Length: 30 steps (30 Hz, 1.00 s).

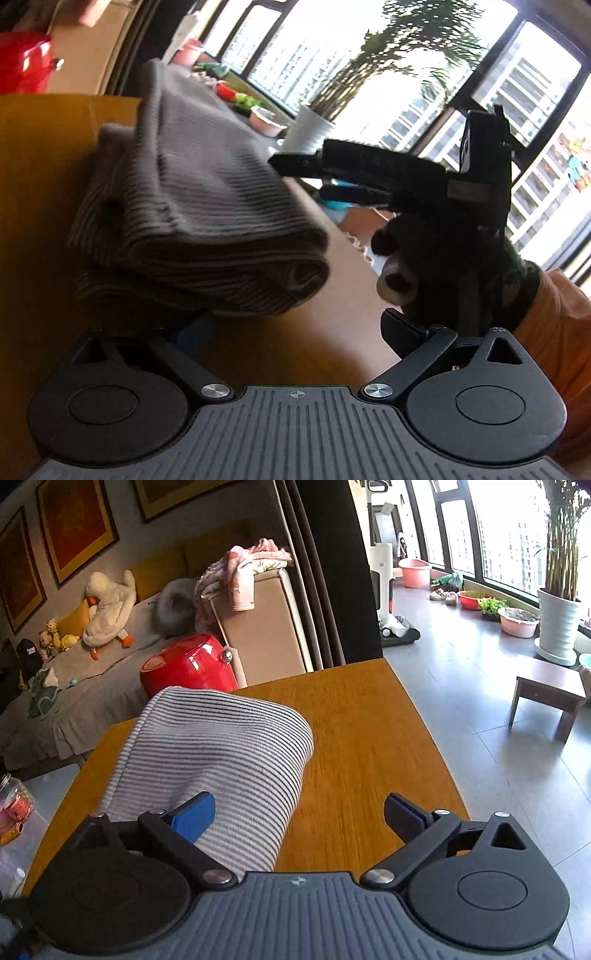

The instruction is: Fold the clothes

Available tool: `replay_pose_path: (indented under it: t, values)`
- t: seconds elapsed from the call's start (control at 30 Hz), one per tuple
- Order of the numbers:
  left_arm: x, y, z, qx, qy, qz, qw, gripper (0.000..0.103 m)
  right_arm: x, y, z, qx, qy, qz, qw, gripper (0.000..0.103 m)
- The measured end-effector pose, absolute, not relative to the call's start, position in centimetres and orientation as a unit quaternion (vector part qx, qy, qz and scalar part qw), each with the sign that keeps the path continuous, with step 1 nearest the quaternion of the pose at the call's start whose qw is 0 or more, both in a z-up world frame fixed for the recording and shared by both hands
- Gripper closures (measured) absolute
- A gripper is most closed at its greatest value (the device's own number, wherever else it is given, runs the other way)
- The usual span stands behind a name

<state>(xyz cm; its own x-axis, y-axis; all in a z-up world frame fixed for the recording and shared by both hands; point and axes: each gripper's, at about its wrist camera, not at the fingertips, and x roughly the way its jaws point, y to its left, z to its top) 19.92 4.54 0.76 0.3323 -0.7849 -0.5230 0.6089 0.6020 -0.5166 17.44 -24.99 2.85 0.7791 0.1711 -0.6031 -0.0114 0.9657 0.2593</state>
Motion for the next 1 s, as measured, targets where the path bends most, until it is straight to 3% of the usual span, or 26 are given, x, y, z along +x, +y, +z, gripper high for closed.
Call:
replay_pose_path:
  t: [0.2, 0.4, 0.73, 1.0]
  values:
    - [20.5, 8.1, 4.5, -0.127, 0.312, -0.394, 0.855, 0.003, 15.3, -25.5, 1.6, 0.184, 0.351, 0.084, 0.914, 0.001]
    - [22.8, 11.5, 4.0, -0.164, 0.294, -0.266, 0.903, 0.003, 14.4, -23.2, 0.7, 0.177, 0.360, 0.118, 0.909, 0.001]
    - [25.5, 11.6, -0.8, -0.192, 0.380, -0.283, 0.860, 0.004, 14.5, -22.6, -0.4, 0.167, 0.373, 0.110, 0.906, 0.001]
    - [24.4, 8.8, -1.8, -0.172, 0.391, -0.329, 0.842, 0.005, 14.5, -23.7, 0.7, 0.122, 0.352, 0.064, 0.926, 0.000]
